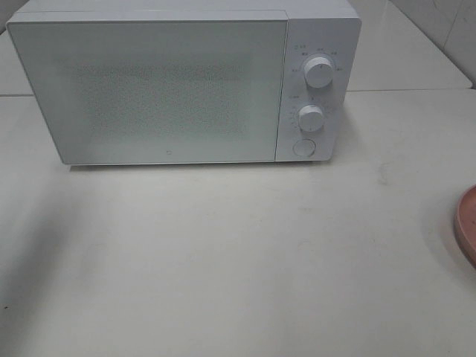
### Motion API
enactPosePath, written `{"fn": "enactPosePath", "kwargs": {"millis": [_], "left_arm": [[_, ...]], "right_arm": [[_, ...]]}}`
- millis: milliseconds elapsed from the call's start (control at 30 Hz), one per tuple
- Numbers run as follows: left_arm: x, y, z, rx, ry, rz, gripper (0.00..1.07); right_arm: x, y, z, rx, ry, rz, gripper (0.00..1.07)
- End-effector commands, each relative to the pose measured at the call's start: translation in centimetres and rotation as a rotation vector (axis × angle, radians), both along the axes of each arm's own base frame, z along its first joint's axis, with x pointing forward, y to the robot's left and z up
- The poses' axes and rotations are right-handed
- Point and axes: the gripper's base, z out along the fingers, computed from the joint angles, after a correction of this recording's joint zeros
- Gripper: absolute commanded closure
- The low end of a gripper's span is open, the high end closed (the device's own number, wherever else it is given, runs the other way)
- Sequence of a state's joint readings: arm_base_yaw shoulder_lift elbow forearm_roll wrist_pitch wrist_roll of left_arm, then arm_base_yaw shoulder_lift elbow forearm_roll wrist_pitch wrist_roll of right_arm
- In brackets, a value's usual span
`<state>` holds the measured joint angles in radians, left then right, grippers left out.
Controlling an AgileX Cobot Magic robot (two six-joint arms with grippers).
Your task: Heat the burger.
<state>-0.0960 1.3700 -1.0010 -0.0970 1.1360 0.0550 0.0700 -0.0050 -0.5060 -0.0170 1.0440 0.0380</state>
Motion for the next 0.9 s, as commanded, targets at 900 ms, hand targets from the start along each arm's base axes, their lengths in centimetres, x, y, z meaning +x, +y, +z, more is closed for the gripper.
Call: {"fn": "enactPosePath", "kwargs": {"millis": [900], "left_arm": [[-17.8,2.9,0.5,-0.004,-0.585,0.179,0.08]], "right_arm": [[-0.4,0.0,0.1,-0.007,-0.036,0.002,0.34]]}}
